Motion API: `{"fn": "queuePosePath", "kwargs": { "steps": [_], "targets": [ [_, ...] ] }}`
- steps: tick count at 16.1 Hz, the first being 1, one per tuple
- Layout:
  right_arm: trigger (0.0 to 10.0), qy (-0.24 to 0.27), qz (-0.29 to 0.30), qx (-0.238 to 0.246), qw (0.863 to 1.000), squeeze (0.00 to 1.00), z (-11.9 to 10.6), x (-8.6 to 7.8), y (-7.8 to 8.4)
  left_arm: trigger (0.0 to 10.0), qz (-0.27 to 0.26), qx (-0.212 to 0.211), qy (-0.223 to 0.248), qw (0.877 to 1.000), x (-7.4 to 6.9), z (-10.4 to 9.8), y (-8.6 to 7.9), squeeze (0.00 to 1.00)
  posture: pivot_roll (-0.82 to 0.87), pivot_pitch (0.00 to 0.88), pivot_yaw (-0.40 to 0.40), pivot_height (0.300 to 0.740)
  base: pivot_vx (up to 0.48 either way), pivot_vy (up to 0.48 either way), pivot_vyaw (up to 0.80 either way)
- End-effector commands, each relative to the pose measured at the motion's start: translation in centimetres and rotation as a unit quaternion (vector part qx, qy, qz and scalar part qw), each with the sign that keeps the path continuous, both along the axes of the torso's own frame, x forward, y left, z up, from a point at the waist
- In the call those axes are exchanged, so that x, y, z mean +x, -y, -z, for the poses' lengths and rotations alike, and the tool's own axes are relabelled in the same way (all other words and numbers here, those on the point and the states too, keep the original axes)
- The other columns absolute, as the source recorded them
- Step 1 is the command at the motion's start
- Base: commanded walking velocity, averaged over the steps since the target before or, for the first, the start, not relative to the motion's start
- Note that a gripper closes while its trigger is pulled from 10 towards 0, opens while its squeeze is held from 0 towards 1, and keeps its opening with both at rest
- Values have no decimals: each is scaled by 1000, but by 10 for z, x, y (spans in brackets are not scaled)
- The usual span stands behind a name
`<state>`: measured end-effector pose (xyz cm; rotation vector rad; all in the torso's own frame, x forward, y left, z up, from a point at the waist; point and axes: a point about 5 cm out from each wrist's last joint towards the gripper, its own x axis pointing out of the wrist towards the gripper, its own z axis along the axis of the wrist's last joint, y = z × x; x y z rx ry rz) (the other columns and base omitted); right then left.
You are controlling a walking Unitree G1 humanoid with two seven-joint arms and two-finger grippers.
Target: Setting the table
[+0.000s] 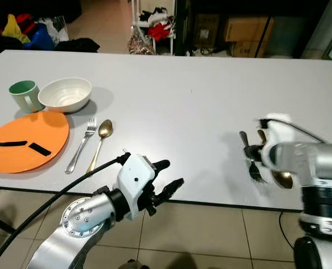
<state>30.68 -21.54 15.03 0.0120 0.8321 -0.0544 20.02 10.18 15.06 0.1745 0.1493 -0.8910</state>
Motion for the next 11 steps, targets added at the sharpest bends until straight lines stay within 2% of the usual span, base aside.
{"fn": "queuePosePath", "kwargs": {
  "steps": [1,2,3,4,6,7,8,11],
  "targets": [
    [10000,16,4,7,1000,906,-17,-7,5,10000,7,2,-4,1000,1,0,-1,0,-134,0,45,740,0,0,0],
    [10000,30,5,6,1000,788,-30,-12,8,10000,6,-1,-2,1000,2,-1,-2,0,-135,0,49,740,0,0,0],
    [10000,42,4,2,999,298,-40,-15,10,10000,3,-5,0,1000,4,-2,-3,0,-136,0,53,740,0,0,0],
    [10000,96,-20,-3,995,0,-57,-15,7,10000,-5,-9,6,1000,5,-5,-5,0,-141,0,63,740,0,0,0],
    [10000,197,-80,0,977,0,-76,-14,-7,10000,-44,-15,30,998,11,-9,-12,0,-146,0,72,740,0,0,0],
    [10000,266,-146,14,953,0,-78,-19,-29,10000,-99,-19,55,993,16,-13,-21,0,-140,0,78,740,0,0,0],
    [10000,281,-176,25,943,0,-71,-25,-43,10000,-134,-14,64,989,18,-13,-27,0,-135,0,77,740,0,0,0],
    [10000,279,-207,65,935,0,-48,-44,-73,10000,-223,-7,74,972,15,-12,-43,0,-115,0,73,740,0,0,0]
  ]
}}
